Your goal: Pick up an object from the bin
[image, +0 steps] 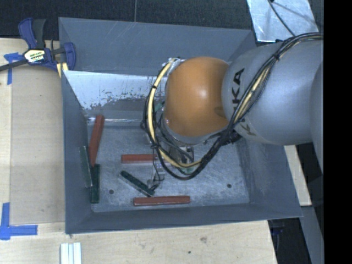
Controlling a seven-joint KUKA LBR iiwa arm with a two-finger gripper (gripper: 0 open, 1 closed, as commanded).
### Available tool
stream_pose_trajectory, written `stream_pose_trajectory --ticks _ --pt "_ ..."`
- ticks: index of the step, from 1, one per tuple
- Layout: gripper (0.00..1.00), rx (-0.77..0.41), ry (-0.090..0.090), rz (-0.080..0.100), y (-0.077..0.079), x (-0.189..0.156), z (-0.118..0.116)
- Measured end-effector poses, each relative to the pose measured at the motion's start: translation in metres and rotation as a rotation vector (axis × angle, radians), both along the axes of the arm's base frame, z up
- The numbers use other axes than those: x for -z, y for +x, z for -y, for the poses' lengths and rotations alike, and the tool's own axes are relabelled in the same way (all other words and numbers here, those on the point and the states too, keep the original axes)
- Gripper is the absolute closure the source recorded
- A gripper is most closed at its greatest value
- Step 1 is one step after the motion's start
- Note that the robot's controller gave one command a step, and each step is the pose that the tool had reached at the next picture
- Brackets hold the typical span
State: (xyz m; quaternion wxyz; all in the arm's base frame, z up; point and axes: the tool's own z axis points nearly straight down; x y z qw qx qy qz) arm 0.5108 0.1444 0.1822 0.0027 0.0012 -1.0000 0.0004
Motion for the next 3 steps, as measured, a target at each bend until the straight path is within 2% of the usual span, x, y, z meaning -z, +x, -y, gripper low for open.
stream_pose_trajectory --ticks 1,2,3 --pt "0.00 -0.142 0.000 0.002 0.049 0.116 0.018" --pt "1.00 -0.140 0.002 0.009 0.051 0.111 0.016" --pt "1.00 -0.127 0.004 0.017 0.066 -0.029 -0.025"
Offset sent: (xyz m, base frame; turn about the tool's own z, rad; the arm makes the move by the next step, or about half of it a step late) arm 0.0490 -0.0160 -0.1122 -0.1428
